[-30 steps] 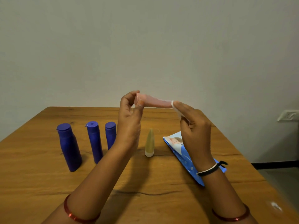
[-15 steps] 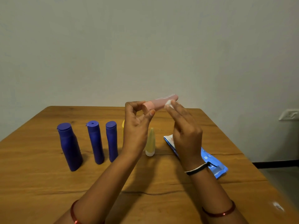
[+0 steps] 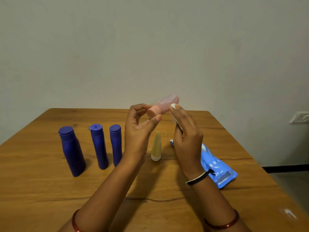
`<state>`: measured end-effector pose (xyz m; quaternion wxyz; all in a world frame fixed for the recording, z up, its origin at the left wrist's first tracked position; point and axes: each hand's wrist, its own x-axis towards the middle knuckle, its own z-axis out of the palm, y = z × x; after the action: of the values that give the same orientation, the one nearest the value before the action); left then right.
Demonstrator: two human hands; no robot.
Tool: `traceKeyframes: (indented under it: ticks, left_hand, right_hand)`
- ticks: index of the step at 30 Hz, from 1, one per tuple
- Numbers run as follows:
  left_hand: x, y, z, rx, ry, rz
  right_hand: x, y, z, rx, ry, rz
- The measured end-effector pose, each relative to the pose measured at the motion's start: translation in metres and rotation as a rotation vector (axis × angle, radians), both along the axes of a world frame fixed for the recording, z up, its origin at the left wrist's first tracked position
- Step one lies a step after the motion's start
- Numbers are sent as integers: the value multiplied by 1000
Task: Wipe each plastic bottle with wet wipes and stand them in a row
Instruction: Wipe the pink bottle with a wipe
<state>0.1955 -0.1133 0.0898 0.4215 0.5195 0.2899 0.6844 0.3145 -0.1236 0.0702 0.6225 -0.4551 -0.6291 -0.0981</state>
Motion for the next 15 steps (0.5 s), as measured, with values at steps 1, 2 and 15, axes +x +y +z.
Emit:
traceKeyframes:
  ticks: [1,2,15]
  left_hand:
    - [0,1,0,-3,-11,12]
    - [1,1,0,-1,-16,26]
    - [-4,4,-7,-8,-23,-32]
  right_hand:
    - [-2,0,-1,-9,-10,18]
    - [-3,-1,-1,-12,-18,34]
    - [-6,10,-2,31,-95,-30]
